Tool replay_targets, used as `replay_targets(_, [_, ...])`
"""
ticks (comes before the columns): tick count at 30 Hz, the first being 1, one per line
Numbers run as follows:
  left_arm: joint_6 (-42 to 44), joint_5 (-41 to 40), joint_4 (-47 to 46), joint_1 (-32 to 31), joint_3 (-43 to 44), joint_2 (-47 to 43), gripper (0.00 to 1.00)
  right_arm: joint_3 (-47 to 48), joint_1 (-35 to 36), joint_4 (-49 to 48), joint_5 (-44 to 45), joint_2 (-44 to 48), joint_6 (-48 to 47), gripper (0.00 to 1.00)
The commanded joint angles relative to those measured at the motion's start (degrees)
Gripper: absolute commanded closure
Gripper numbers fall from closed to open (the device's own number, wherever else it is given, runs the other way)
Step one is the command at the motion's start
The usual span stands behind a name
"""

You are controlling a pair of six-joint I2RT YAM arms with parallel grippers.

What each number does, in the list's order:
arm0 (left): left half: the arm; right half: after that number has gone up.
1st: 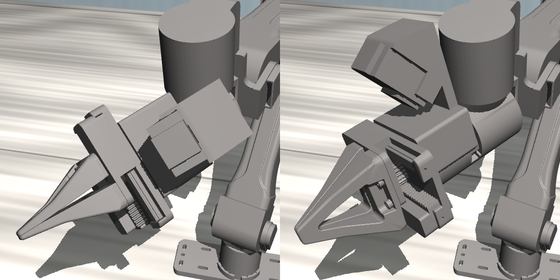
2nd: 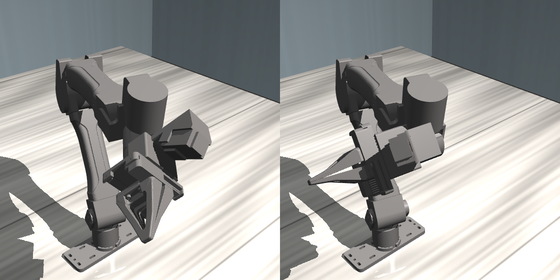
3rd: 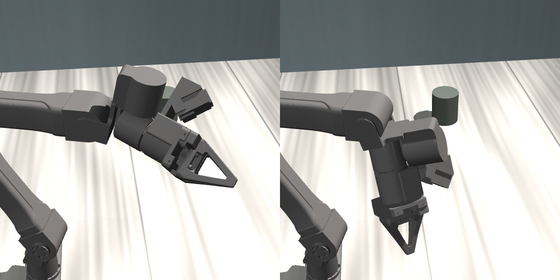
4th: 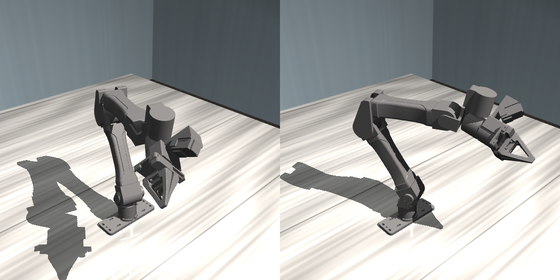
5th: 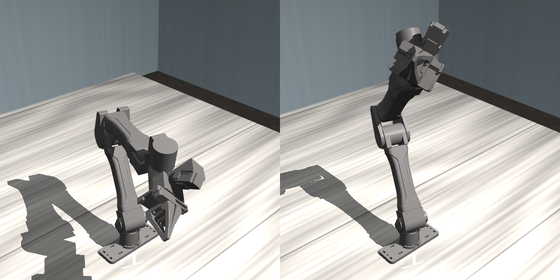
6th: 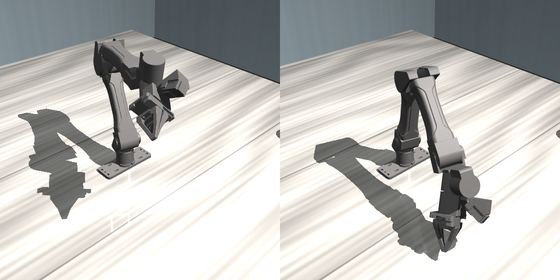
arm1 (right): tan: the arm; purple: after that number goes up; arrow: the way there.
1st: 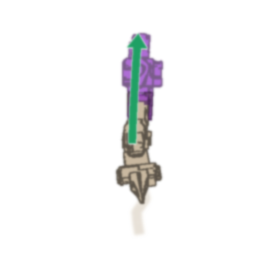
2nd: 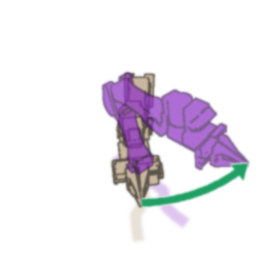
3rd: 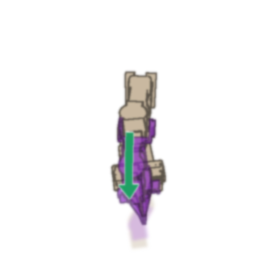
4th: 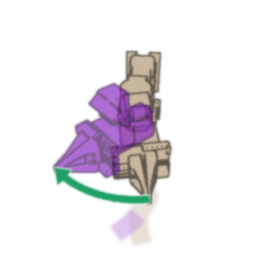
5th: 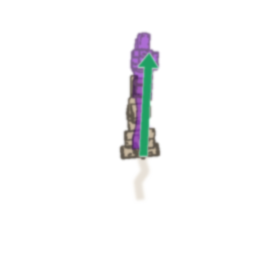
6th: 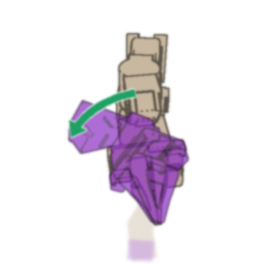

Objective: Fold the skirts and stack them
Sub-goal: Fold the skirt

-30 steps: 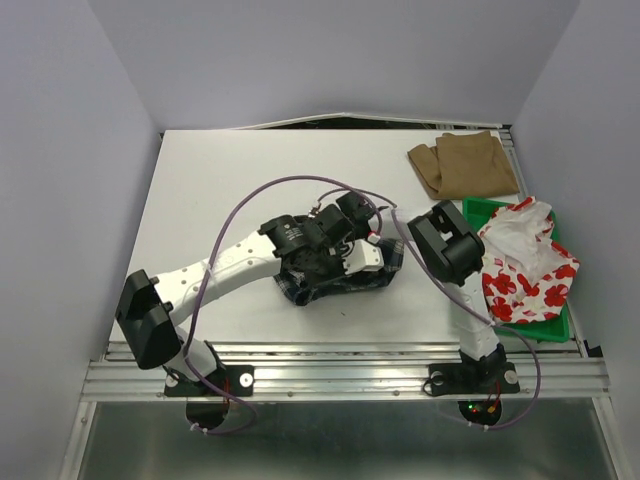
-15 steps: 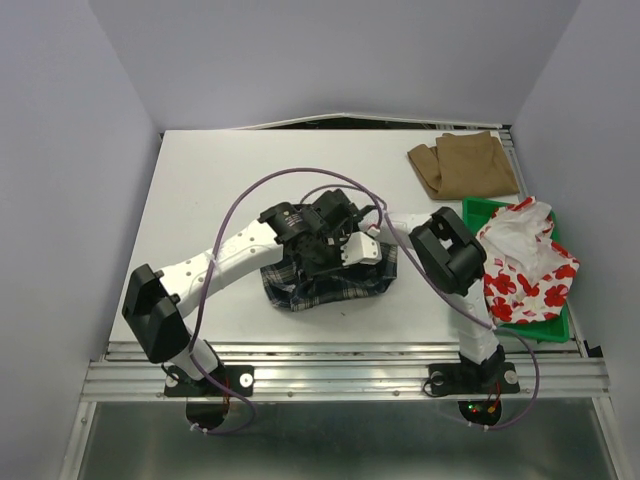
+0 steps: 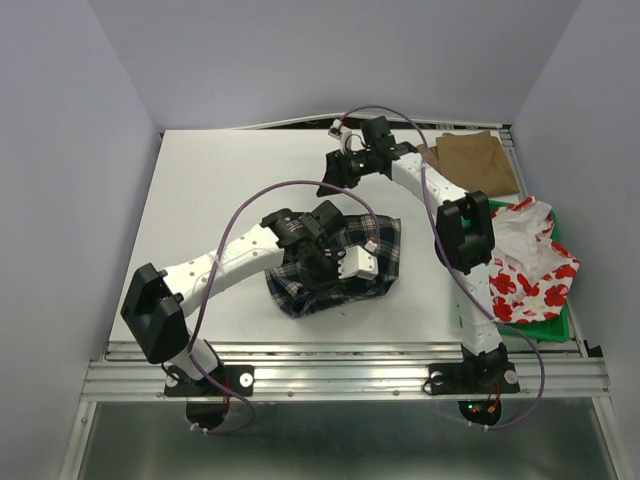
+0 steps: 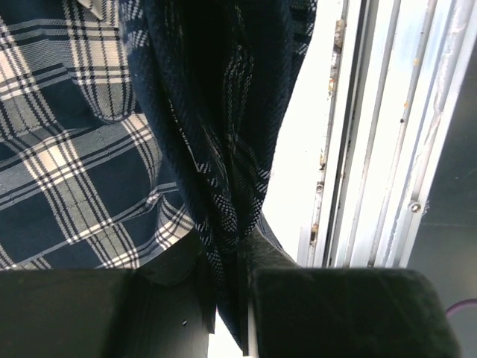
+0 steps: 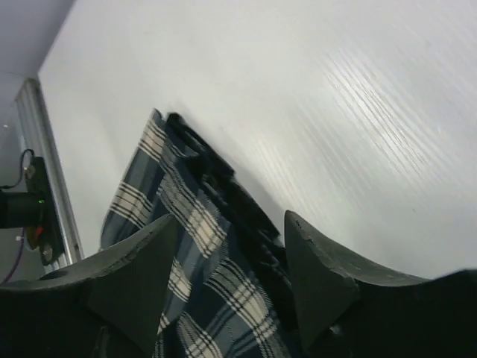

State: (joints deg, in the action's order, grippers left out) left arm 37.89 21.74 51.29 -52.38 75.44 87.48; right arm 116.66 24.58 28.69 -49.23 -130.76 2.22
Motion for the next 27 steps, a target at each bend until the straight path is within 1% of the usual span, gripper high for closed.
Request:
replay_targets(1, [-0.3, 3.7, 1.4, 0.0, 2.0, -1.3, 1.0, -0.2, 1.2, 7.3, 4.2, -6.2, -6.9, 0.41])
replay_targets(4, [-0.1, 4.5, 2.1, 0.0, 4.2, 0.1, 1.0, -1.4, 1.2, 6.5, 4.4, -8.5, -8.0, 0.47])
replay_targets(5, [-0.1, 4.4, 2.3, 0.1, 5.4, 0.3, 1.0, -1.7, 1.2, 6.0, 3.4, -9.9, -7.8, 0.52])
replay_targets(6, [0.1, 4.5, 2.7, 0.2, 5.9, 0.8, 0.99, -1.7, 1.2, 5.9, 2.7, -10.5, -7.6, 0.54])
replay_targets(7, [0.2, 4.5, 2.9, 0.3, 7.1, 1.1, 0.99, -1.7, 1.2, 5.9, 2.0, -10.9, -7.3, 0.58])
replay_targets(9, [0.4, 4.9, 3.3, 1.0, 8.5, 1.5, 0.99, -2.2, 1.2, 6.1, -1.5, -11.6, -7.3, 0.64])
replay_targets(11, [0.9, 6.3, 4.2, 2.9, 10.8, 2.7, 0.97, -4.5, 1.2, 6.5, -3.8, -11.0, -8.5, 0.7])
replay_targets(13, [1.4, 7.2, 4.9, 4.6, 12.6, 4.1, 0.96, -8.4, 2.3, 7.0, -6.4, -9.8, -9.9, 0.73])
replay_targets(15, [1.9, 6.6, 5.0, 6.8, 13.5, 5.1, 0.95, -11.8, 3.0, 6.6, -7.7, -7.2, -10.6, 0.73])
replay_targets(16, [3.0, 6.4, 5.0, 7.4, 14.0, 5.9, 0.95, -15.0, 3.8, 6.4, -9.2, -6.3, -11.0, 0.74])
replay_targets(20, [5.4, 7.0, 5.4, 10.3, 16.1, 8.8, 0.91, -20.8, 5.4, 5.9, -12.0, -2.5, -12.1, 0.74])
replay_targets(25, [8.2, 8.6, 5.1, 12.2, 17.7, 13.0, 0.88, -22.4, 6.8, 5.8, -13.8, -0.9, -11.4, 0.74])
replay_targets(27, [8.8, 8.7, 3.4, 12.5, 17.2, 14.1, 0.86, -22.1, 6.8, 5.8, -14.2, -0.9, -11.1, 0.74])
